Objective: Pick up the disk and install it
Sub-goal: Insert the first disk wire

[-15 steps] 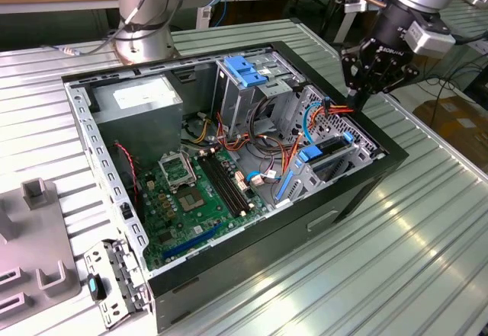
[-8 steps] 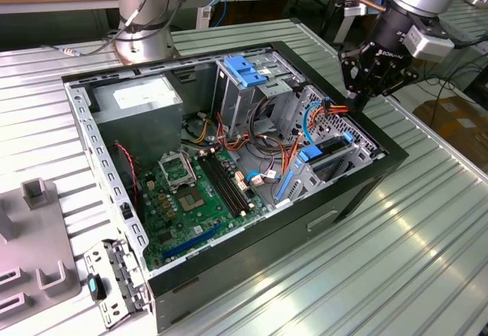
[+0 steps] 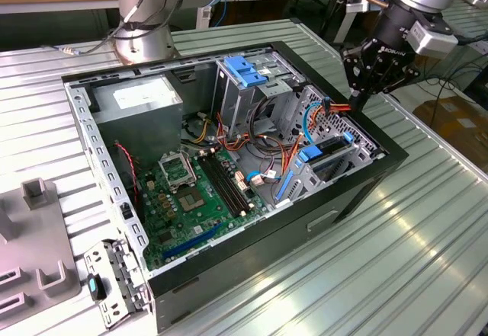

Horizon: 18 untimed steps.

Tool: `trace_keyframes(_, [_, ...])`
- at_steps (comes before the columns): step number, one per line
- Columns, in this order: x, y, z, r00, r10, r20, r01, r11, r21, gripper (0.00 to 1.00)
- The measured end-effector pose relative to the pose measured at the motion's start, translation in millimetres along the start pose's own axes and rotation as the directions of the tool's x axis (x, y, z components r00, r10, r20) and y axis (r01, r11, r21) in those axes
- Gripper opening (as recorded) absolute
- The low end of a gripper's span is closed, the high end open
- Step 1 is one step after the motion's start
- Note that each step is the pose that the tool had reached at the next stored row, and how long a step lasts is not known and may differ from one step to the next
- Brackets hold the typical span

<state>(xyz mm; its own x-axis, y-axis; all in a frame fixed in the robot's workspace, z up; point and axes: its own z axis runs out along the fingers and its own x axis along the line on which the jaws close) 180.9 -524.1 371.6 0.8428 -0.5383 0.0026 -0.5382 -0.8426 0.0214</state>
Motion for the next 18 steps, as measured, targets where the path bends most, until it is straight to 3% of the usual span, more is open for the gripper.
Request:
trace_keyframes(8, [-0.3, 0.2, -0.1, 1.0000, 0.000, -0.0001, 0.000, 1.0000, -0.0003, 0.17])
trace_keyframes(14, [-16.9, 10.9, 0.1, 1.0000, 0.005, 0.0001, -0.005, 1.0000, -0.0002, 0.17])
trace_keyframes(18, [-20.3, 13.1, 0.1, 1.0000, 0.007, 0.0001, -0.007, 1.0000, -0.0003, 0.17])
